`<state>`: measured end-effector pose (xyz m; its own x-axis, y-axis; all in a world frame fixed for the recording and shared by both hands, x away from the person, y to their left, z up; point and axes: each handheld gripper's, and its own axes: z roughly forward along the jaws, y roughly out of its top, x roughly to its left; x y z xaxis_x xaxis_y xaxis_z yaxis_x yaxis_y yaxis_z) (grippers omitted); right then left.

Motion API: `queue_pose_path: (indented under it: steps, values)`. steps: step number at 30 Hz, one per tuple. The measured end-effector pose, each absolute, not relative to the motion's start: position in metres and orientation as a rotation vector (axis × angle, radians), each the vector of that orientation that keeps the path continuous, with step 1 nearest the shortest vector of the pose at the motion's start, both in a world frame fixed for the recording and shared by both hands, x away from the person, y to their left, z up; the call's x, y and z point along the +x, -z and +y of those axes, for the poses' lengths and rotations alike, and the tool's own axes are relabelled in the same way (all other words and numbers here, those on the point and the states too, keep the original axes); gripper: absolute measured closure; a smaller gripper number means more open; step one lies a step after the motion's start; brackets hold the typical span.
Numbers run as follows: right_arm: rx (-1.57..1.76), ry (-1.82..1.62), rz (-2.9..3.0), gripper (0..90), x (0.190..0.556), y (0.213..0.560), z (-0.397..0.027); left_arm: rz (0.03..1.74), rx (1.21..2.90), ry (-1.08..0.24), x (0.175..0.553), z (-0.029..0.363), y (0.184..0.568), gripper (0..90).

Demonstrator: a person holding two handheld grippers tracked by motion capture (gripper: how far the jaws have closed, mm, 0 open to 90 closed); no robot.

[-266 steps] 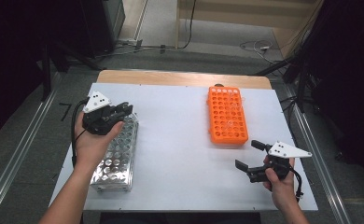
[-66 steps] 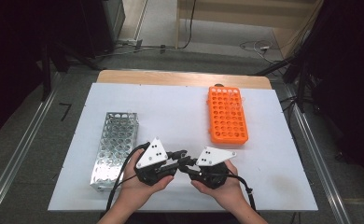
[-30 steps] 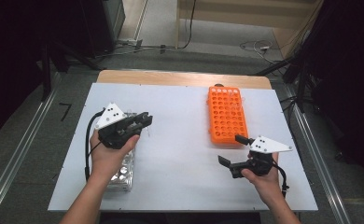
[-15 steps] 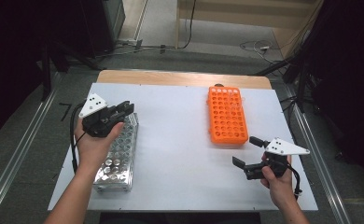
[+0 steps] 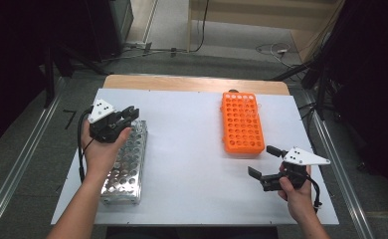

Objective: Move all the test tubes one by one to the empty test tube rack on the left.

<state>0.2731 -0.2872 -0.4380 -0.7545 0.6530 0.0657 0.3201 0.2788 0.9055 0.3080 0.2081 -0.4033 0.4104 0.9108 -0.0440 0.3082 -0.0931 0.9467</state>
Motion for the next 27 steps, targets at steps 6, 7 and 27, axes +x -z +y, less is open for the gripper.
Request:
queue_pose_path:
  steps: [6,7,27]
  values:
    - [0.887,-1.466,2.233,0.0,0.273,0.438,-0.287,1.103,1.631,-0.74,0.309,0.207,0.41,76.1]
    - [0.887,-1.466,2.233,0.0,0.273,0.438,-0.287,1.104,1.632,-0.743,0.308,0.207,0.411,76.1]
    - [0.883,-1.458,2.24,0.0,0.273,0.44,-0.286,1.148,1.701,-0.778,0.306,0.197,0.429,76.0]
